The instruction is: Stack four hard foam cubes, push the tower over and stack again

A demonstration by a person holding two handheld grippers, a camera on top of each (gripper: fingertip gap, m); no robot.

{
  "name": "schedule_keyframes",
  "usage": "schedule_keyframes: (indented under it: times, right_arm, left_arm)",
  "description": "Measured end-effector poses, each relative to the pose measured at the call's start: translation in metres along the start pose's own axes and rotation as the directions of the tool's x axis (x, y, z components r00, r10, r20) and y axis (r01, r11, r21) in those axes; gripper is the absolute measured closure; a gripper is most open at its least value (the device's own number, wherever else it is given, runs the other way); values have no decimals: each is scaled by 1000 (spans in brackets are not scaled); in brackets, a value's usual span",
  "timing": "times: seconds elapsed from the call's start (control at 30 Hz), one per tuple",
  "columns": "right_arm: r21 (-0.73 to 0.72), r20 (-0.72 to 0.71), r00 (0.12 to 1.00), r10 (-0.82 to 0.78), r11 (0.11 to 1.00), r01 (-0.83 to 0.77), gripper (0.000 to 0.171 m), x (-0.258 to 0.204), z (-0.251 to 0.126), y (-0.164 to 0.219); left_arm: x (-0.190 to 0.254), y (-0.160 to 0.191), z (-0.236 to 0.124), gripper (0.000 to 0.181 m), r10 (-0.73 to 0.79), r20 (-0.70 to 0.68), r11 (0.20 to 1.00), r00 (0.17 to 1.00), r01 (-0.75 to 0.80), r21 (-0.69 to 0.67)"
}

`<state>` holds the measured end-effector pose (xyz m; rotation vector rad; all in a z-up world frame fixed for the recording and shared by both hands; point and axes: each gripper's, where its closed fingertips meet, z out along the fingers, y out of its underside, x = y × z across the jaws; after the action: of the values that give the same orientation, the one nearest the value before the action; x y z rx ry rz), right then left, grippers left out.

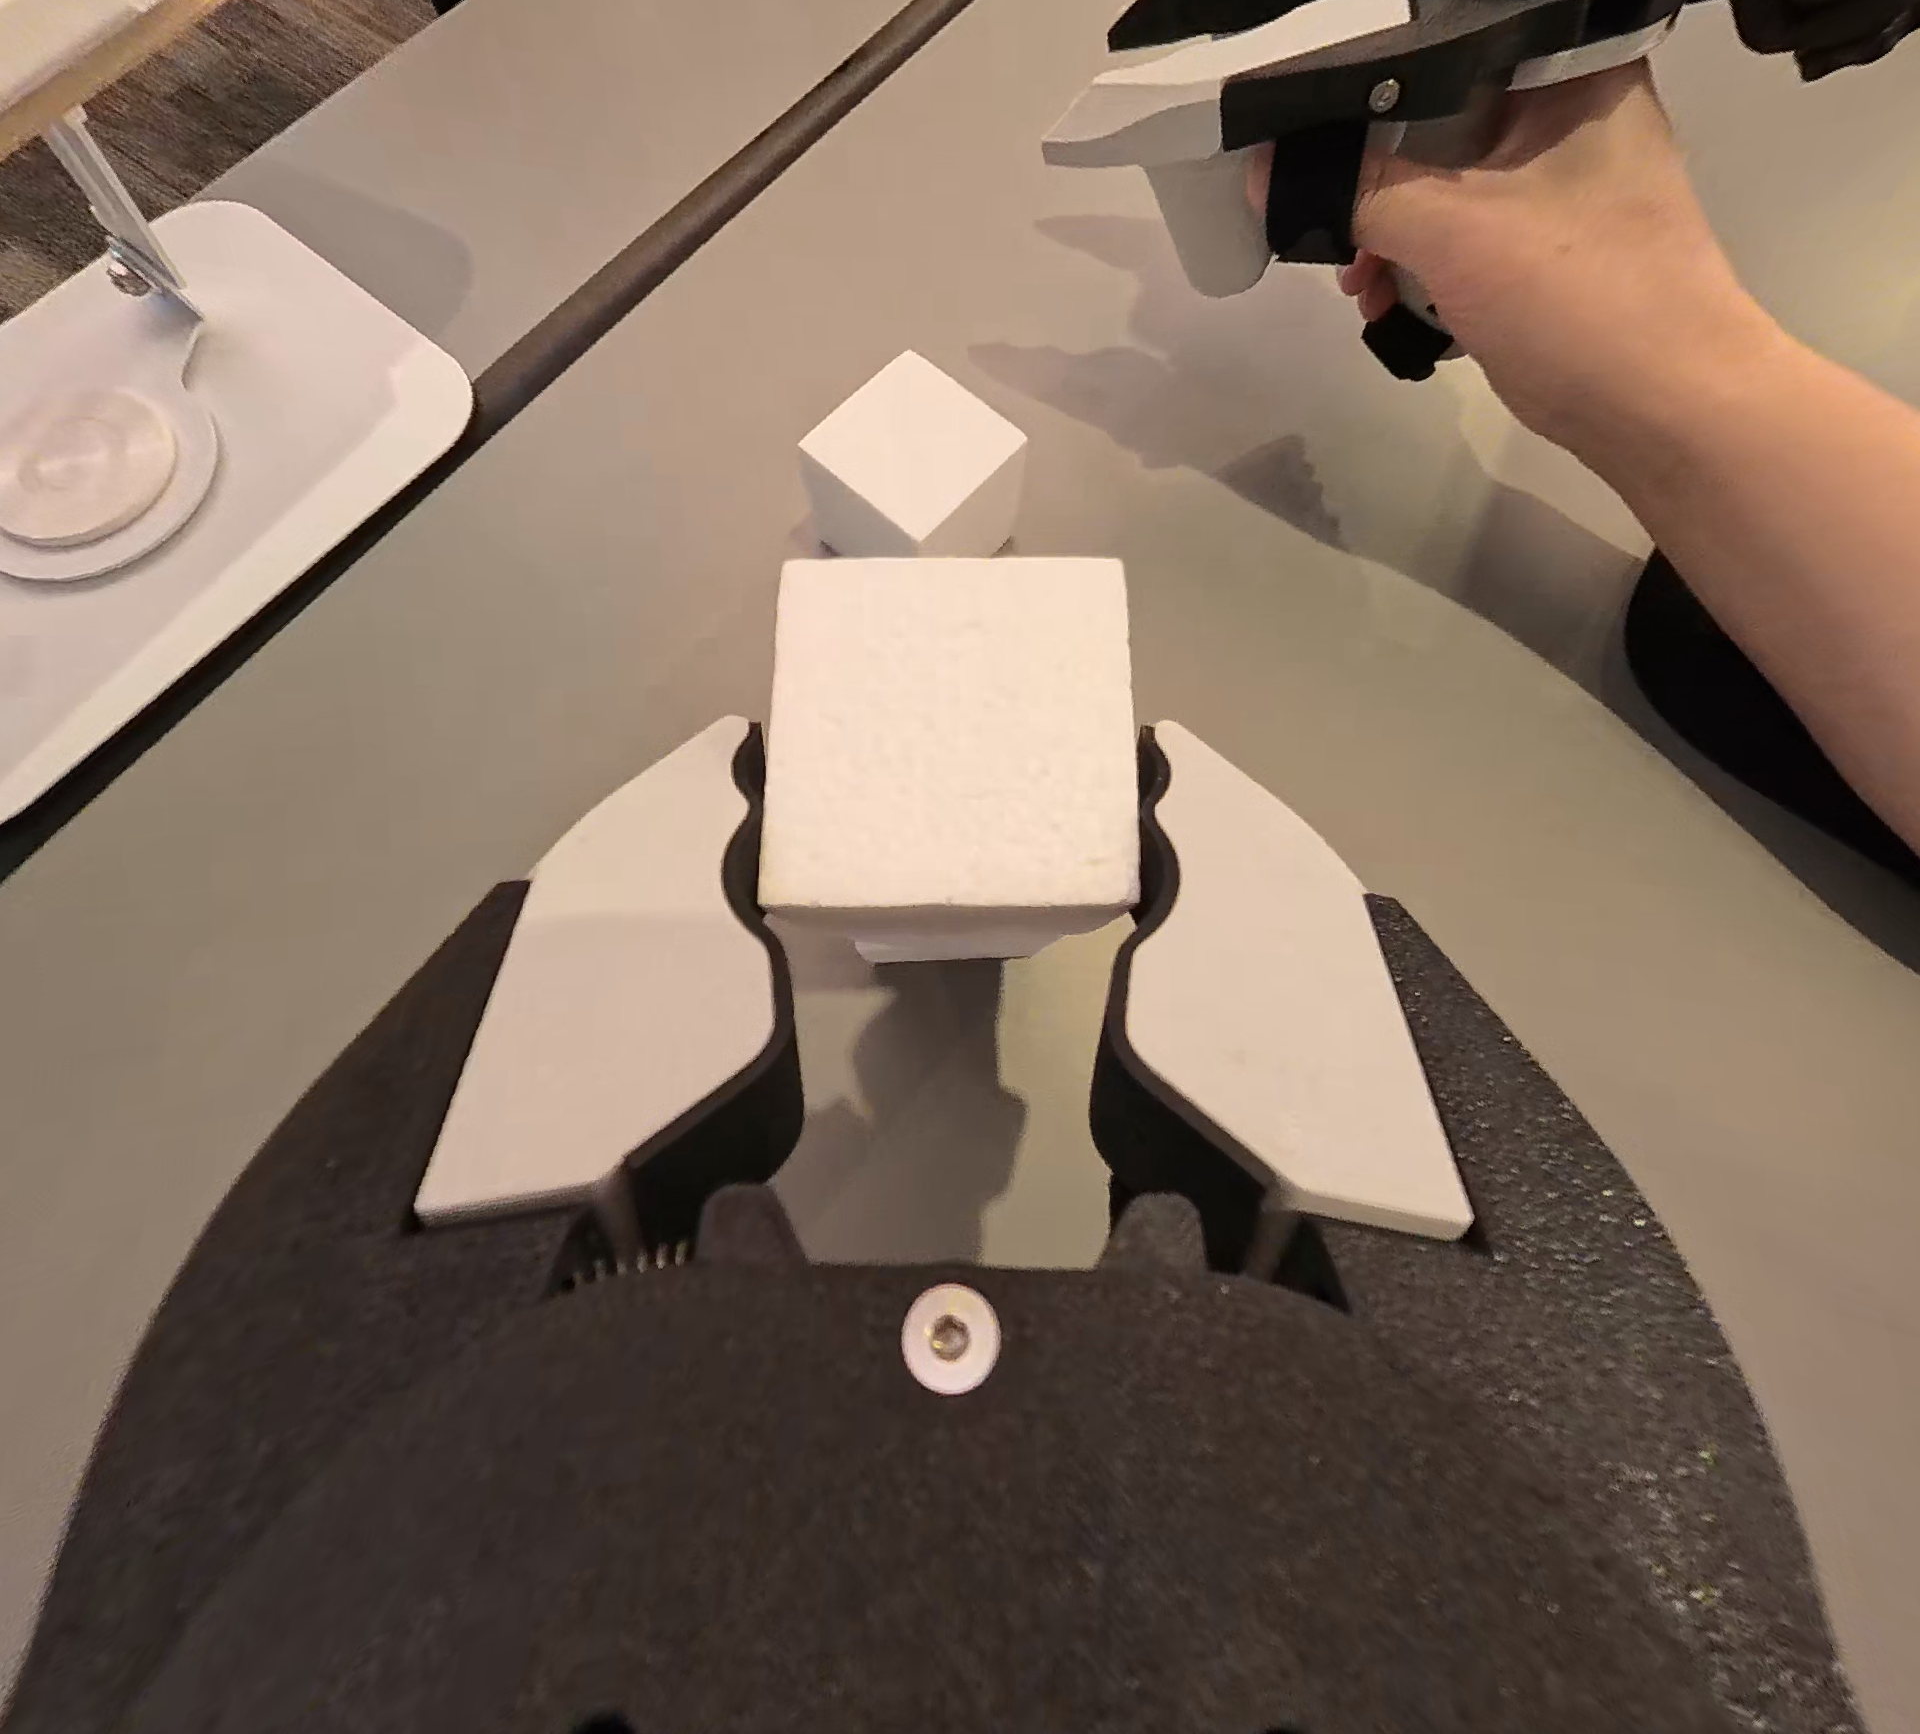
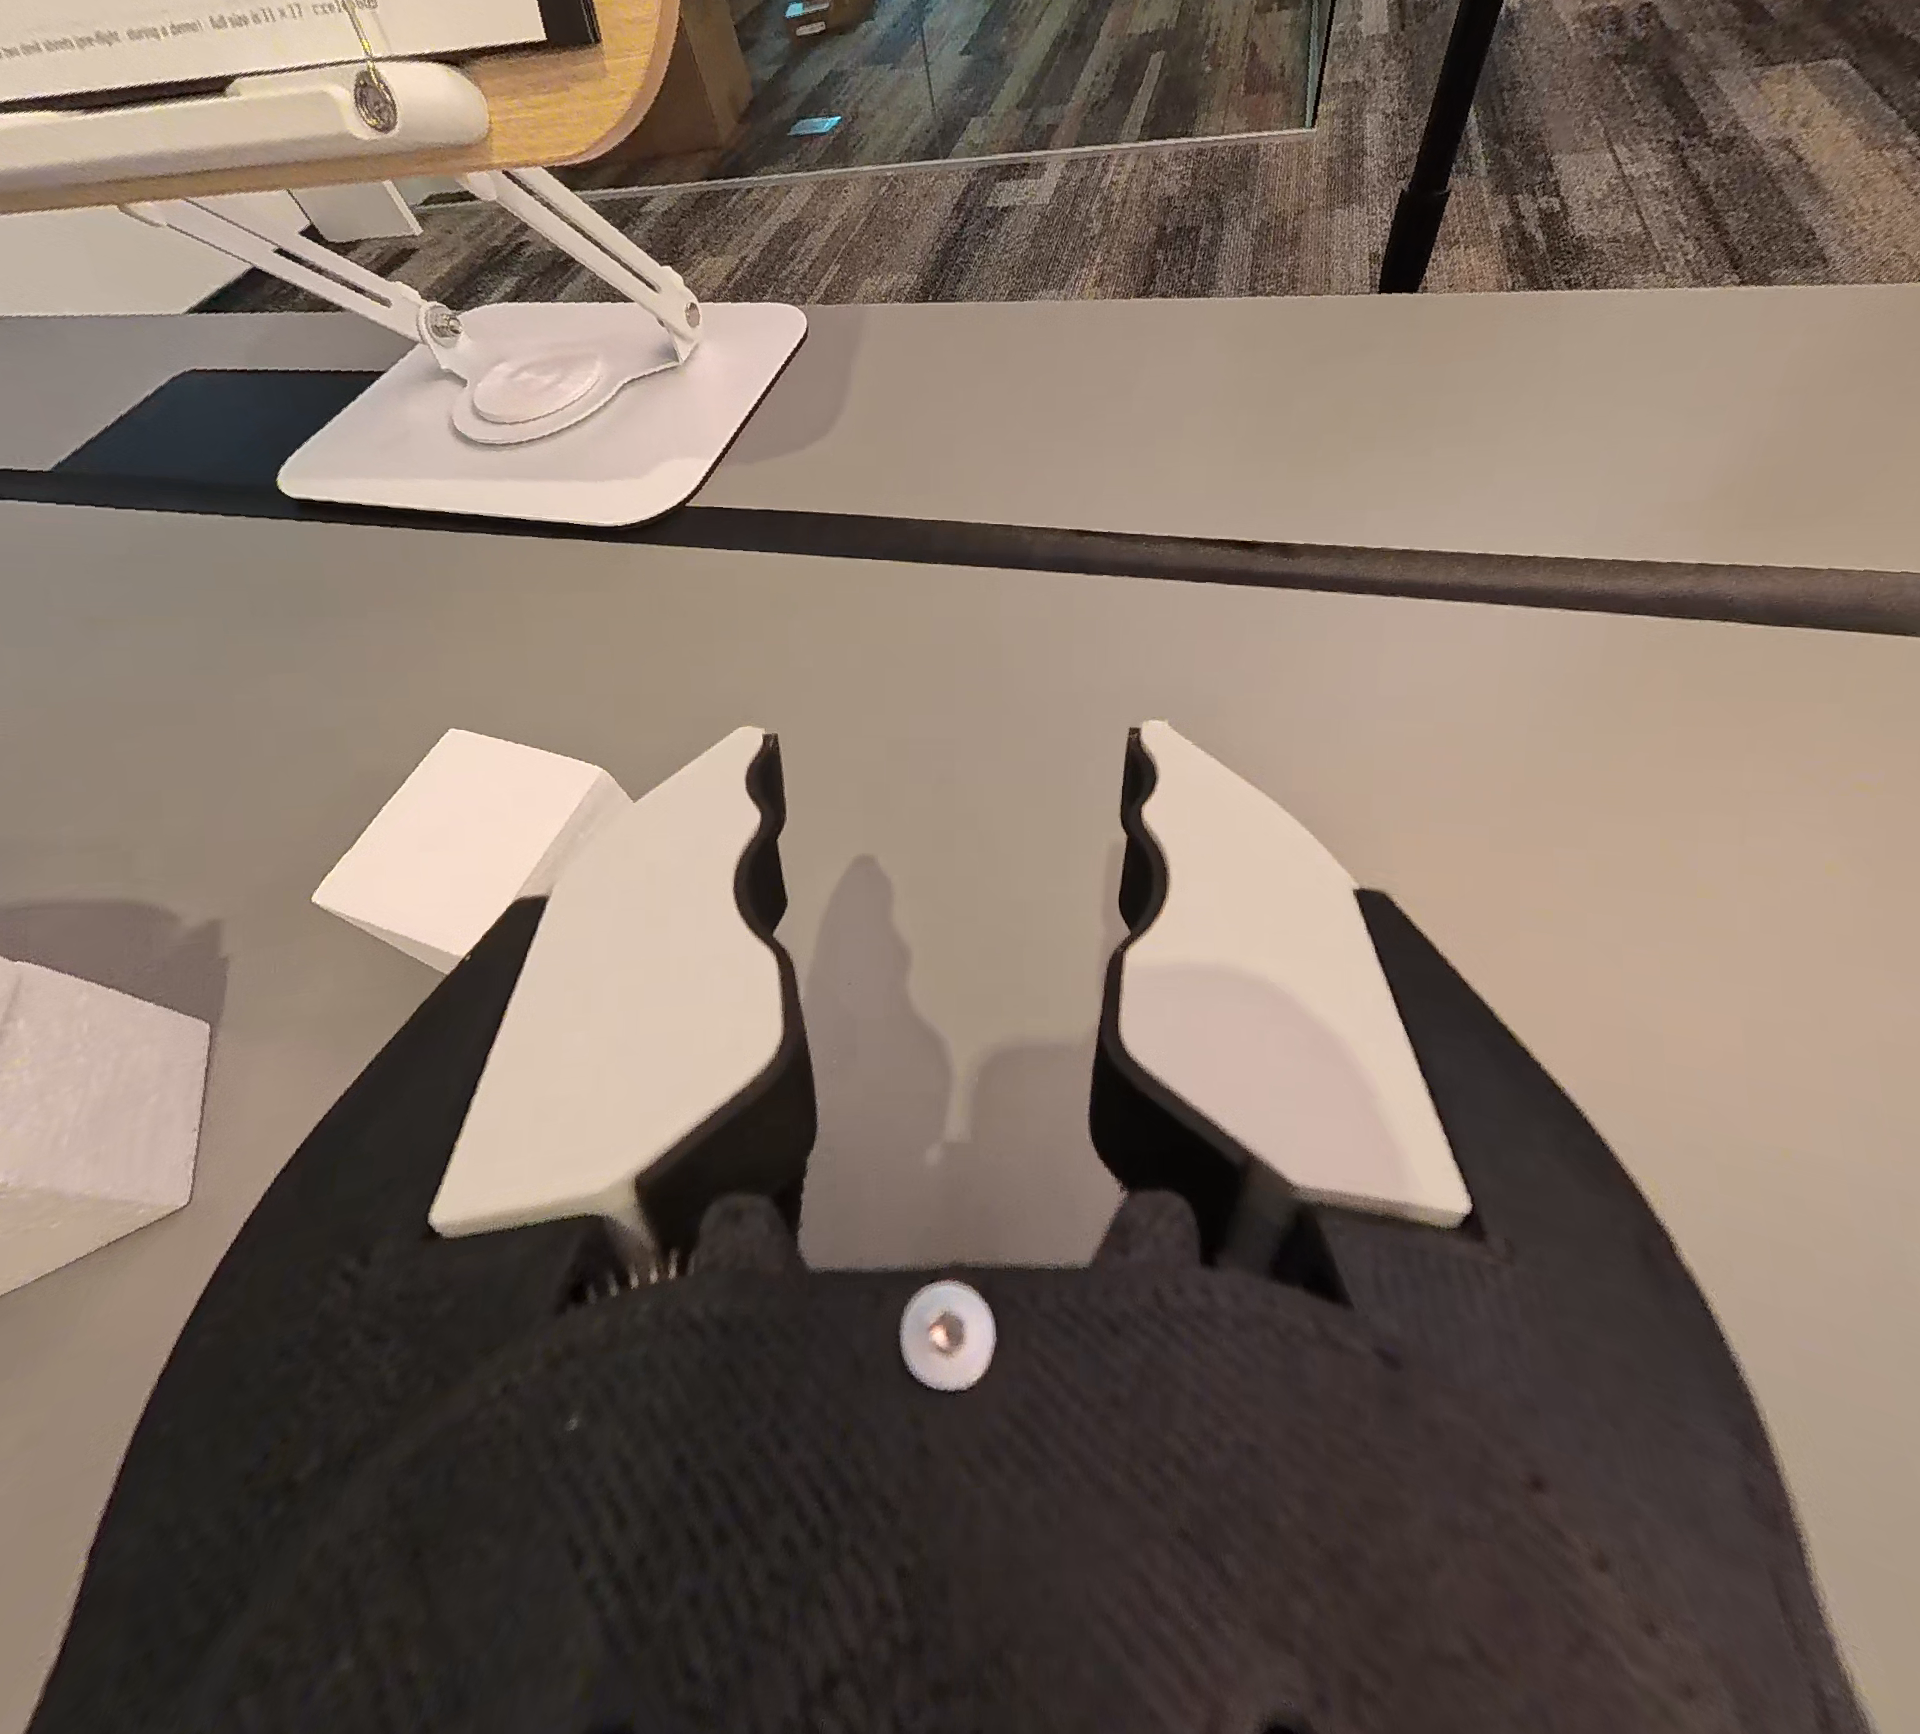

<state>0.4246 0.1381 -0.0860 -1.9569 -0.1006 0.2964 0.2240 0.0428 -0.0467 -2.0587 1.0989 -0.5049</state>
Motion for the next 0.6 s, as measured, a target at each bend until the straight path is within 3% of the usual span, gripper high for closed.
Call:
schedule_keyframes:
  times: [0.4, 0.47, 0.6]
  right_arm:
    - [-43, 1, 999, -54, 998, 54, 98, -15, 5, 5]
    - [-10, 11, 998, -56, 998, 56, 87, -29, 4, -3]
    - [22, 102, 995, -12, 1000, 10, 86, -79, 6, -5]
  left_arm:
    - [0, -2, -2, 108, 14, 7, 1000, 1000, -14, 20]
    - [-1, -13, -14, 105, 18, 19, 997, 1000, -20, 70]
    - [-23, -37, -64, 103, -24, 131, 975, 991, -6, 223]
